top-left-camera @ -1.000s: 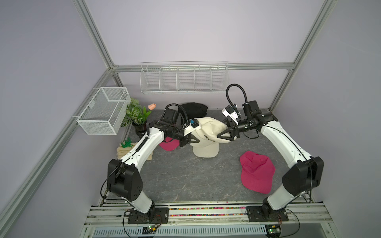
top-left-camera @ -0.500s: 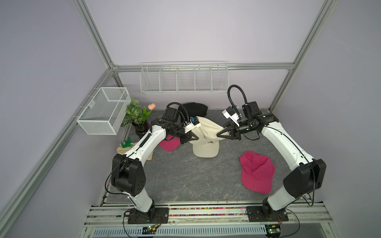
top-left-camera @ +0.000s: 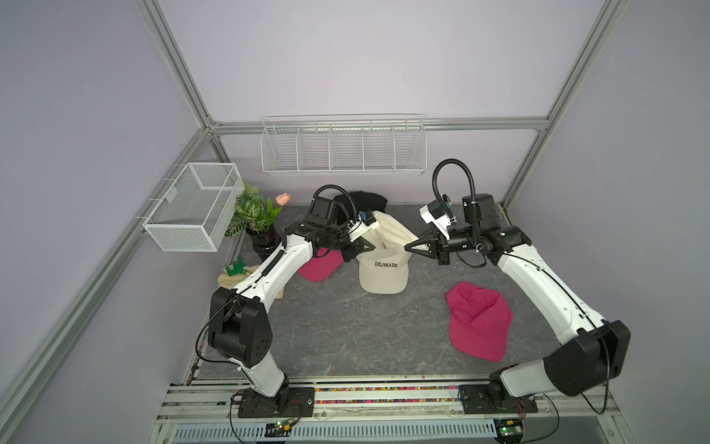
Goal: Stack the baseball caps by color
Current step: Pick up the baseball cap at the corner of the board.
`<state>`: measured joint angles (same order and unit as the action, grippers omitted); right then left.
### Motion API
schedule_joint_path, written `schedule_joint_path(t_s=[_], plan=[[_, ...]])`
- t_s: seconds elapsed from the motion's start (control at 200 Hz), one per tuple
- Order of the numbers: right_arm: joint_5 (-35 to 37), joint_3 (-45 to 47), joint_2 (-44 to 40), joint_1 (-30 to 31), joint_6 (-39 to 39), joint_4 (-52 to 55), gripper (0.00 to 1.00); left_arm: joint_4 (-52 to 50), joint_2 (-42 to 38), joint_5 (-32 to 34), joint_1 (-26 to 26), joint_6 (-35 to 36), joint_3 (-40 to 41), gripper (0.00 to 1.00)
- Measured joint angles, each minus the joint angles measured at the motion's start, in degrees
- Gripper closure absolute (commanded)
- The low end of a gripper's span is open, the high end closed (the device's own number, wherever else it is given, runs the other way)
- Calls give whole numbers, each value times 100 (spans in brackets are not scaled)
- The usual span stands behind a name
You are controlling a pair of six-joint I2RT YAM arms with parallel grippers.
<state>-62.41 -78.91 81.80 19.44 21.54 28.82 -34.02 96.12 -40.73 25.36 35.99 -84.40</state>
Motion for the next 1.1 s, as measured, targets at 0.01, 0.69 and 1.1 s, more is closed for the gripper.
schedule_joint_path(t_s=[0.01,0.69,1.1], plan=[[17,31,-24,2,-22,-52,93,22,-2,-2,0,-4,4,100],[1021,595,-315,131,-474,-737,93,439,-151,474,-68,-496,337,64],[1930,595,-313,186,-9,-22,93,1440,-997,1939,-339,-1502,1360,16]])
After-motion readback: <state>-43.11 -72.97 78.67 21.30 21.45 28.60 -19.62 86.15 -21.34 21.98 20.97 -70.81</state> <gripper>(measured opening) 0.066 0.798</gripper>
